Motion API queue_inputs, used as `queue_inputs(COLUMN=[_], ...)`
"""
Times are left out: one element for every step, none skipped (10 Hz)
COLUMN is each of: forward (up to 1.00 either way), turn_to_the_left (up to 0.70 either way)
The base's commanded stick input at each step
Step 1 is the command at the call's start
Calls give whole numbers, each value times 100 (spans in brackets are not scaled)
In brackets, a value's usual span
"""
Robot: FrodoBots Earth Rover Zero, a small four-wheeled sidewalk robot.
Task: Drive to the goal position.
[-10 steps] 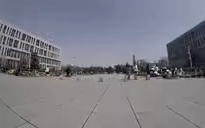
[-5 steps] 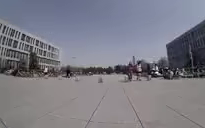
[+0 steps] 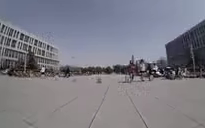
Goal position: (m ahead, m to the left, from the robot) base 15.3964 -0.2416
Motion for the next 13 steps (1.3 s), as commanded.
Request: queue_inputs(forward=[100,100,100,100,100,100,100,100,100,100,100,100,100], turn_to_the_left=[-23,-12,-2,0,0,0,0,-18,-36,-33,-16,-3,-3])
